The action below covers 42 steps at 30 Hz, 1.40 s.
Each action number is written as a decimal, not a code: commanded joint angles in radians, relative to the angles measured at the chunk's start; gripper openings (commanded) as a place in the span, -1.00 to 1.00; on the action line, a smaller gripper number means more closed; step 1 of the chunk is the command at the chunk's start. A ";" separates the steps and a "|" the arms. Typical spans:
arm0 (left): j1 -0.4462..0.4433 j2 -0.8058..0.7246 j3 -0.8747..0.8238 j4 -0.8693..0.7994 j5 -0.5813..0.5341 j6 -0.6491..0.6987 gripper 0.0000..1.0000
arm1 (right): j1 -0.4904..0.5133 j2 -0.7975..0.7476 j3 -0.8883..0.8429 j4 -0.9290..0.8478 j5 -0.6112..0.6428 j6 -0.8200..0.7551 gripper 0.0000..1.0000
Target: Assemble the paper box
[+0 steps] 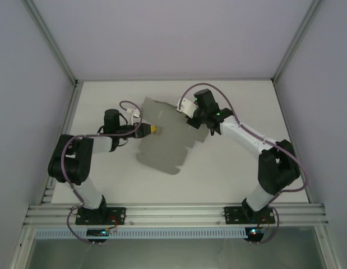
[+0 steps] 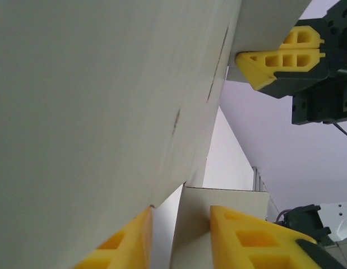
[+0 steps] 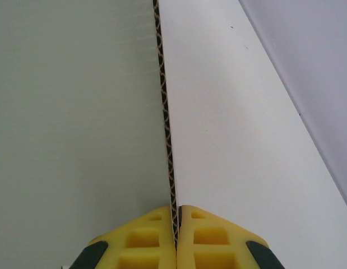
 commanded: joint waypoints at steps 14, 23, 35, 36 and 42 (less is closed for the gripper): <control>-0.039 0.059 0.098 -0.169 -0.182 -0.104 -1.00 | 0.116 -0.095 -0.091 0.096 -0.083 -0.177 -1.00; -0.035 0.101 0.139 -0.280 -0.294 -0.206 -1.00 | 0.295 -0.096 -0.100 -0.060 0.158 -0.327 -1.00; 0.009 0.021 0.064 -0.401 -0.363 -0.140 -0.49 | 0.266 -0.059 -0.110 0.013 0.400 -0.396 -1.00; 0.018 -0.007 0.056 -0.431 -0.378 -0.118 -0.43 | 0.258 -0.054 -0.106 0.013 0.409 -0.401 -1.00; 0.053 -0.198 0.055 -0.649 -0.466 0.013 -0.27 | 0.242 -0.029 -0.091 0.002 0.424 -0.402 -1.00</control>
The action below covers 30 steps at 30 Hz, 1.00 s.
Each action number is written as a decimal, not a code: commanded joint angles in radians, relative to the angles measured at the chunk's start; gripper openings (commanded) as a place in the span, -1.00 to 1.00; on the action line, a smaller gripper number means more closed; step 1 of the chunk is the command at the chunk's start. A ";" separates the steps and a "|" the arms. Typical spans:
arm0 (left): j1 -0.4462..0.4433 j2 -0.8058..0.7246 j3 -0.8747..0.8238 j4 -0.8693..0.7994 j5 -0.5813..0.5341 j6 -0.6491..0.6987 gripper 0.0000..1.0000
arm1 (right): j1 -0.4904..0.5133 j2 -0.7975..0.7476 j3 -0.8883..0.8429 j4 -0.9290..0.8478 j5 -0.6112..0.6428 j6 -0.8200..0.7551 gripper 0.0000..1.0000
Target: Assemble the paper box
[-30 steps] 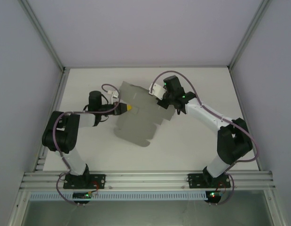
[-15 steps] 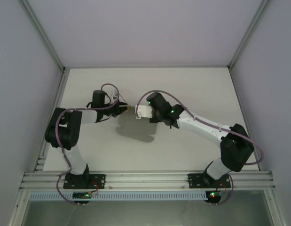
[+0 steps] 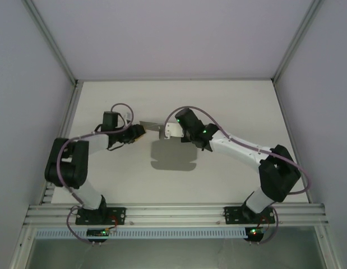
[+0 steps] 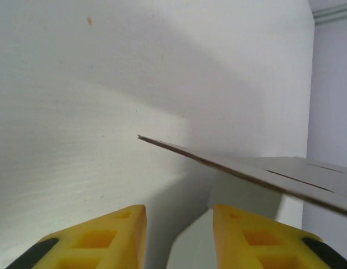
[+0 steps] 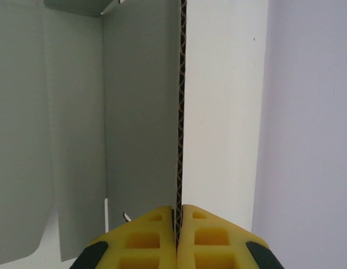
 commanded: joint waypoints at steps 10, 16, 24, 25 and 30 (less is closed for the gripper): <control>-0.067 -0.127 0.154 -0.125 0.043 0.125 -0.48 | 0.009 0.039 0.032 0.039 0.020 -0.033 -1.00; -0.111 -0.068 0.143 -0.002 0.164 0.074 -0.98 | 0.007 0.047 0.034 0.062 0.012 0.009 -1.00; -0.130 -0.062 0.071 0.119 0.182 -0.001 -0.97 | -0.002 0.075 0.035 0.130 0.031 0.063 -1.00; -0.133 -0.051 0.068 0.151 0.188 -0.025 -0.97 | -0.001 0.075 0.034 0.133 0.019 0.079 -1.00; -0.160 0.035 0.073 0.347 0.200 -0.147 -0.96 | 0.000 0.076 0.034 0.210 0.005 0.190 -1.00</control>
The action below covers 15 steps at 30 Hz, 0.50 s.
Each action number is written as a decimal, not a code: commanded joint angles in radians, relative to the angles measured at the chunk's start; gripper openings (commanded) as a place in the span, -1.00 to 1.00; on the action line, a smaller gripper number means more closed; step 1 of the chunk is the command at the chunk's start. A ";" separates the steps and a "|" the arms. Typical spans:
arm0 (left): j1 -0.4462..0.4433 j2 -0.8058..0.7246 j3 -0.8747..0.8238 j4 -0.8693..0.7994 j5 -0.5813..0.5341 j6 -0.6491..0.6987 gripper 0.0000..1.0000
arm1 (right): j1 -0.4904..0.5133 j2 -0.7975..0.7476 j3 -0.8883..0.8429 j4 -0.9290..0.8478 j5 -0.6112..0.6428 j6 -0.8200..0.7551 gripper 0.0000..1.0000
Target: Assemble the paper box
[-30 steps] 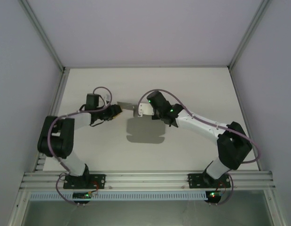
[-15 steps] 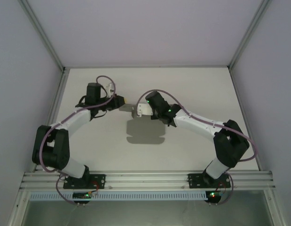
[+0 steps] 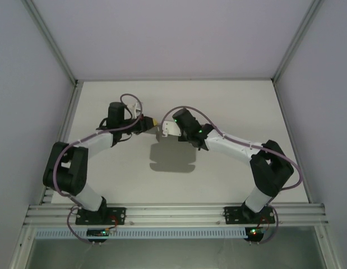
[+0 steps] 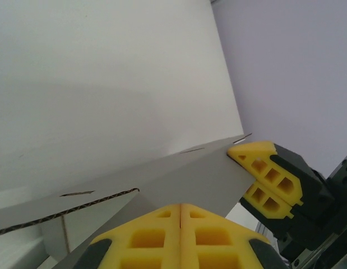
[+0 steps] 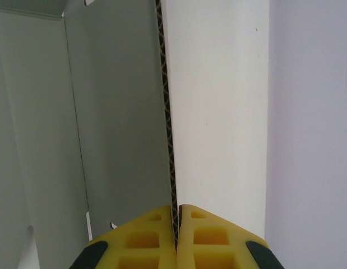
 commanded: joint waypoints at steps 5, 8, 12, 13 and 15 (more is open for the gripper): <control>-0.054 0.136 0.000 0.371 -0.030 -0.233 -0.93 | 0.019 0.015 -0.015 0.297 -0.015 0.252 -1.00; -0.071 0.183 0.004 0.465 -0.087 -0.302 -0.89 | 0.024 0.037 -0.040 0.421 0.013 0.348 -1.00; -0.088 0.218 0.005 0.539 -0.190 -0.332 -0.91 | 0.035 0.071 -0.057 0.566 0.025 0.458 -1.00; -0.099 0.225 0.000 0.561 -0.231 -0.343 -0.92 | 0.043 0.080 -0.062 0.600 0.015 0.461 -1.00; -0.130 0.243 -0.011 0.610 -0.315 -0.355 -0.92 | 0.057 0.097 -0.058 0.640 0.008 0.464 -1.00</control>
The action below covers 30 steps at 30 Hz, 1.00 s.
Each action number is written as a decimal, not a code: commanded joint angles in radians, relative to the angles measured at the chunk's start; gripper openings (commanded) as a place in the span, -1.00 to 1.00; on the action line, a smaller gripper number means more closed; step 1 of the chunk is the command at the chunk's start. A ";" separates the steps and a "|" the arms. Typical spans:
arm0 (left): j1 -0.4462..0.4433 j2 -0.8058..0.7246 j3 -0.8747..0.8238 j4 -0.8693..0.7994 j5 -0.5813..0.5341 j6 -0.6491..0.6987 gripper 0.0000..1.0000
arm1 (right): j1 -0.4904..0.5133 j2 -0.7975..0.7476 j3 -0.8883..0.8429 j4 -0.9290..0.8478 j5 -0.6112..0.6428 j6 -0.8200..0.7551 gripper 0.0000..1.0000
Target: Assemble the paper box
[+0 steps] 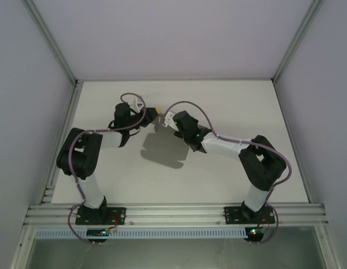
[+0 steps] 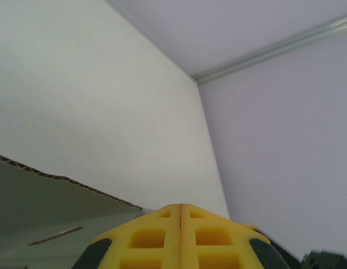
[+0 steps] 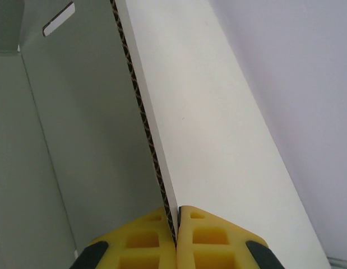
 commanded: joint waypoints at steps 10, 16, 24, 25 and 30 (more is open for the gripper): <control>-0.245 0.144 0.041 0.172 -0.391 -0.110 -0.97 | 0.094 0.058 0.103 0.214 -0.241 0.139 -1.00; -0.259 0.088 0.013 0.101 -0.478 -0.048 -0.96 | 0.093 0.058 0.110 0.186 -0.248 0.119 -1.00; -0.137 -0.101 -0.062 -0.097 -0.368 0.068 -0.18 | 0.000 -0.012 0.119 -0.133 -0.282 -0.215 -1.00; -0.121 -0.133 -0.048 -0.152 -0.329 0.131 0.15 | -0.019 -0.014 0.156 -0.201 -0.297 -0.277 -1.00; -0.101 -0.276 0.057 -0.539 -0.343 0.462 0.99 | -0.101 -0.029 0.164 -0.179 -0.285 -0.525 -1.00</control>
